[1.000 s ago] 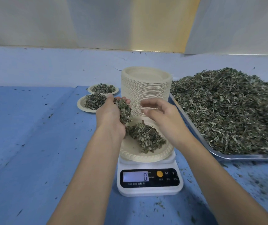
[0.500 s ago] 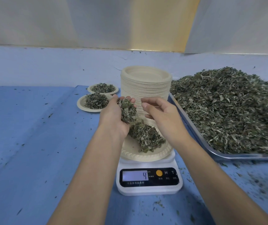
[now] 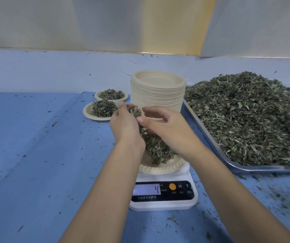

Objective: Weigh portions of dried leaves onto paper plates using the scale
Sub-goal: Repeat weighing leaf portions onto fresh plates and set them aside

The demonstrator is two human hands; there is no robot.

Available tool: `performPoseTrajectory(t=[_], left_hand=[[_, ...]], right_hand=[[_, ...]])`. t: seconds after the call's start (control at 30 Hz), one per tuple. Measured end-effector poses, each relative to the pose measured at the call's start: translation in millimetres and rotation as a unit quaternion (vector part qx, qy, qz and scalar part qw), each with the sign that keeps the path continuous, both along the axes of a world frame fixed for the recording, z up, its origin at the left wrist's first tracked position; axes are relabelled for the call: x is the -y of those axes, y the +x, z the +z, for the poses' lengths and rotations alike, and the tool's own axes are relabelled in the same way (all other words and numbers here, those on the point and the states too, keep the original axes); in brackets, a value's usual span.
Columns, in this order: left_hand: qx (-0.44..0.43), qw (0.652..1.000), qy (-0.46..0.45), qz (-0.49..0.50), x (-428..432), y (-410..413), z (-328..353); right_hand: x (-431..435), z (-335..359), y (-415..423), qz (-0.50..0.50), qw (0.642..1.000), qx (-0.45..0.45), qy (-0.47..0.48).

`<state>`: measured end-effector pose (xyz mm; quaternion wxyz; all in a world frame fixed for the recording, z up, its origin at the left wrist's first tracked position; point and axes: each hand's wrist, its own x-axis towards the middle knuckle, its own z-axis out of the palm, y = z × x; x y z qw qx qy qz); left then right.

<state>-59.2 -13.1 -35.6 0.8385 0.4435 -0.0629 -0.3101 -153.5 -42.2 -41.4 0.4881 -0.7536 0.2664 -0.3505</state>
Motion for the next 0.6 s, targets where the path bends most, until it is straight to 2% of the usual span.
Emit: performPoseTrajectory(t=[0.13,0.37,0.6], left_hand=[[-0.015,1.0,-0.006,-0.014,0.0,-2.6,2.1],[0.03,0.999,-0.015,-0.031,-0.9,-10.9,4.5],[-0.002,0.997,-0.024,-0.073,2.7,-11.1,3.8]], right_hand=[[0.2,0.7,-0.9,0.011,1.0,0.011,-0.015],[-0.7,-2.4,3.9,0.003,0.997,0.067,-0.048],[-3.3,-3.4,3.2,-0.031,0.993,0.062,-0.098]])
